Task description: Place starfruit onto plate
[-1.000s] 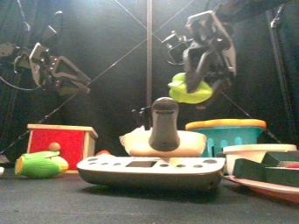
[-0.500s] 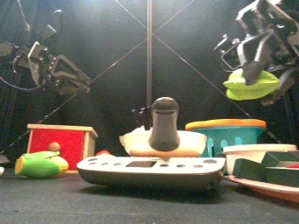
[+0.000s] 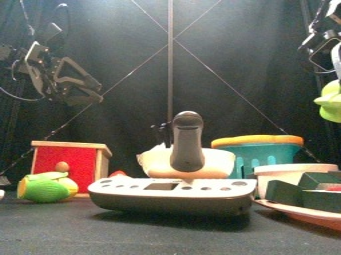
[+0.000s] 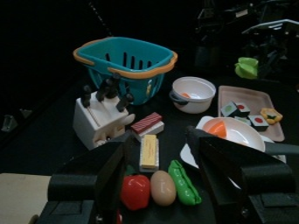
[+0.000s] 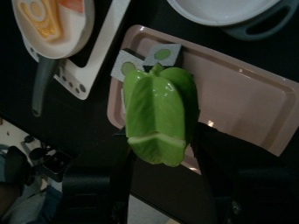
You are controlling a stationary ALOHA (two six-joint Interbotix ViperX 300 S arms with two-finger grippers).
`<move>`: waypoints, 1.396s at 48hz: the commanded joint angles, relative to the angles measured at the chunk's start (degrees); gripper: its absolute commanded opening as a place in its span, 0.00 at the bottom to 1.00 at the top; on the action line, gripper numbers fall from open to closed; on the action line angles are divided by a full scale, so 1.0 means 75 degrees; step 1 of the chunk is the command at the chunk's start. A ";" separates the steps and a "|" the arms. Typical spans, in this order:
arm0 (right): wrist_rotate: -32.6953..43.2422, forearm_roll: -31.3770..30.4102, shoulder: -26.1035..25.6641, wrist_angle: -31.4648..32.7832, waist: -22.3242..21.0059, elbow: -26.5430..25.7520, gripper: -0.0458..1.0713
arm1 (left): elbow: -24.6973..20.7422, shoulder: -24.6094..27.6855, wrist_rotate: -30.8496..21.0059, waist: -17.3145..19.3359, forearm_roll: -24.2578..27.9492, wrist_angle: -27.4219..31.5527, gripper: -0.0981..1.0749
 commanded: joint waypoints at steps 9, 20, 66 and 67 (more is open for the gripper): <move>0.0012 0.0422 0.0656 -0.0715 -0.0012 -0.0035 0.69 | -0.0059 0.0012 -0.0012 0.0000 -0.0012 -0.0023 0.84; 0.0047 0.1078 0.1148 -0.0926 -0.0012 0.0000 0.70 | -0.0047 0.0012 -0.0023 -0.0023 -0.0012 -0.0023 0.84; -0.0117 0.1383 0.1266 -0.0398 -0.0234 -0.0047 0.88 | -0.0012 0.0000 -0.0012 -0.0023 -0.0012 -0.0023 0.84; -0.0129 0.1395 0.1254 -0.0340 -0.0246 -0.0035 0.88 | -0.0012 0.0012 -0.0012 -0.0023 -0.0012 -0.0023 0.84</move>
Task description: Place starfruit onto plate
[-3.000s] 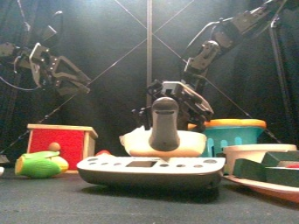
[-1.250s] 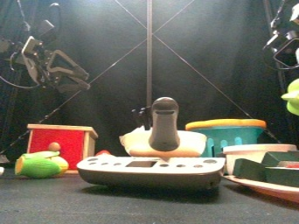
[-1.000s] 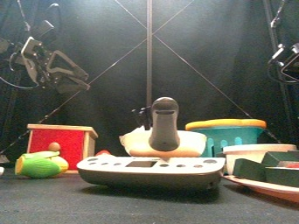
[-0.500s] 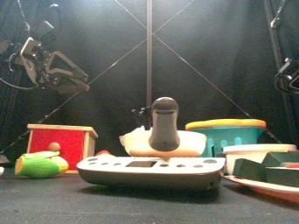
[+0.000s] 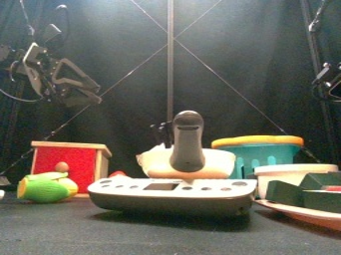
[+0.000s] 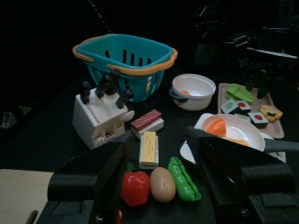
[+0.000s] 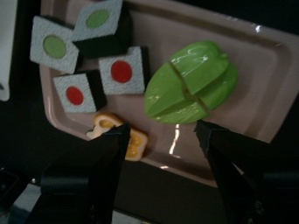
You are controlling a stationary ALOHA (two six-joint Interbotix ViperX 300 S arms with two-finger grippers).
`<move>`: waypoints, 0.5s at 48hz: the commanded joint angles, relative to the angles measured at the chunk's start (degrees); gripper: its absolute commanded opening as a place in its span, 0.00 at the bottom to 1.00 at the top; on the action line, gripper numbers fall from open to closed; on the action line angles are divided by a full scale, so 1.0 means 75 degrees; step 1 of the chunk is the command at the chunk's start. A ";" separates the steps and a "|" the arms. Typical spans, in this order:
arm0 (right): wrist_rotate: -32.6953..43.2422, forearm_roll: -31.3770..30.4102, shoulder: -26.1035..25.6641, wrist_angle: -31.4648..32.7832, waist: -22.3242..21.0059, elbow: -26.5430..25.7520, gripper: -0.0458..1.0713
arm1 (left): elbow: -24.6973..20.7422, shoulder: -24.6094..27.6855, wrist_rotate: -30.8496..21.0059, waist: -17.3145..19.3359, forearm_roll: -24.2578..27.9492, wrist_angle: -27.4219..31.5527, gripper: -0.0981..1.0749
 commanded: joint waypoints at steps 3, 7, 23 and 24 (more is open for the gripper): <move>0.0000 0.0023 -0.0328 0.0398 -0.0105 0.0047 0.88 | -0.0094 0.0012 -0.0012 -0.0012 -0.0012 -0.0023 0.84; 0.0000 0.0012 -0.0410 0.0422 -0.0211 0.0188 0.88 | -0.0094 0.0012 0.0000 -0.0012 -0.0012 -0.0023 0.84; -0.0012 0.0000 -0.0492 0.0199 -0.0270 0.0363 0.88 | -0.0082 0.0012 -0.0012 -0.0012 -0.0012 -0.0023 0.84; -0.0012 0.0000 -0.0516 0.0223 -0.0258 0.0363 0.88 | -0.0070 0.0012 -0.0012 -0.0012 -0.0012 -0.0023 0.84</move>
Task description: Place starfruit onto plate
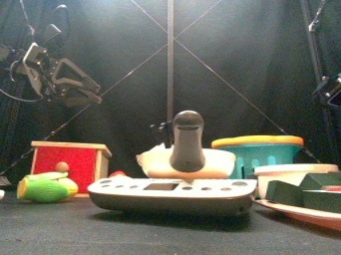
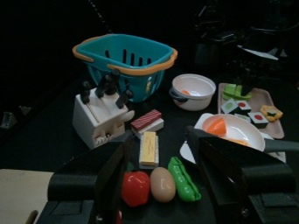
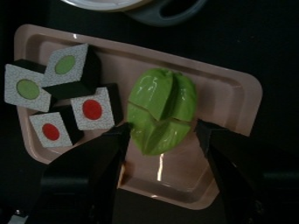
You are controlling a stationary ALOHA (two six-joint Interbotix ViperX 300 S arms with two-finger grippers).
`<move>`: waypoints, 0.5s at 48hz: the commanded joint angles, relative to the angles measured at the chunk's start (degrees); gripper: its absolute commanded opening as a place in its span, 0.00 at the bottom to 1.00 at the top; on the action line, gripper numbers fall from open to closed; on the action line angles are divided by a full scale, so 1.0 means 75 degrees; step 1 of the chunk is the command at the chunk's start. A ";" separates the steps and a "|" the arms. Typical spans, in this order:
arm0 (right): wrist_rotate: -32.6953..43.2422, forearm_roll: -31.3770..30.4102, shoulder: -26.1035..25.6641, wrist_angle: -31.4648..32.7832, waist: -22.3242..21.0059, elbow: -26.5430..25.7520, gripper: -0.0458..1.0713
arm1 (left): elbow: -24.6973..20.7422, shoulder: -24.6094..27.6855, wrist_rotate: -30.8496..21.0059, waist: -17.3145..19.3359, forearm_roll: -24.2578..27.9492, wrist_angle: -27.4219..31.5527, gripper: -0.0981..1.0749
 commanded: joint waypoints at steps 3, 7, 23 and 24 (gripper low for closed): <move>-0.0023 -0.0023 -0.0293 0.0059 0.0035 -0.0176 0.88 | -0.0082 0.0012 0.0000 -0.0012 0.0000 -0.0023 0.84; -0.0035 -0.0023 -0.0387 0.0164 0.0047 -0.0234 0.88 | -0.0082 0.0012 0.0000 -0.0012 0.0000 -0.0023 0.84; -0.0070 -0.0434 -0.0551 0.0375 0.0047 -0.0445 0.88 | -0.0082 0.0012 0.0000 -0.0012 0.0000 -0.0023 0.84; -0.0082 -0.0504 -0.0563 0.0375 0.0047 -0.0469 0.88 | -0.0082 0.0012 0.0000 -0.0012 0.0000 -0.0023 0.84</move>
